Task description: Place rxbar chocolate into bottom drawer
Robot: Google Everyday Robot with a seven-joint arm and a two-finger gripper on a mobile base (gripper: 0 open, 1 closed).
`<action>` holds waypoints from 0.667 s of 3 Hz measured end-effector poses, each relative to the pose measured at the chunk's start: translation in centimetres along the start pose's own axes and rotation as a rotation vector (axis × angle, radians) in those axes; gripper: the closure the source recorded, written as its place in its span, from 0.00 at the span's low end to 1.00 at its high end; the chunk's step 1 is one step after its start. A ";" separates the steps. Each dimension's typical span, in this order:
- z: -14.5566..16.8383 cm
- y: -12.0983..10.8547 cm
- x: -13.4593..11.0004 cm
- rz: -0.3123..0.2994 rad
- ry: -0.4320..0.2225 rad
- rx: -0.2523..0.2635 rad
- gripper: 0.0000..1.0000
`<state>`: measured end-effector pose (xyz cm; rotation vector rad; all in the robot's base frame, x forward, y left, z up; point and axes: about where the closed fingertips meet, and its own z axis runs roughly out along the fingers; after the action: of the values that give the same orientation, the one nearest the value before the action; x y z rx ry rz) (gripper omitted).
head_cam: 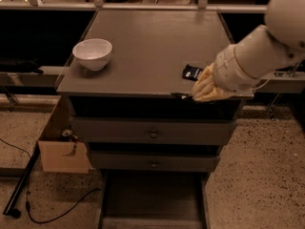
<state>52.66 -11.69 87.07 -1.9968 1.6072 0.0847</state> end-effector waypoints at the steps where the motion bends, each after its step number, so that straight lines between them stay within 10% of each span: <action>1: -1.7 5.6 1.4 0.057 -0.009 0.045 1.00; 2: -2.6 12.5 1.7 0.115 -0.034 0.077 1.00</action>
Offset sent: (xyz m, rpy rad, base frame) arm -0.1762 -0.0471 -0.0519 0.1365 -0.0237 -0.1453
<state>40.94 -15.81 83.72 -1.8349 1.6776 0.0985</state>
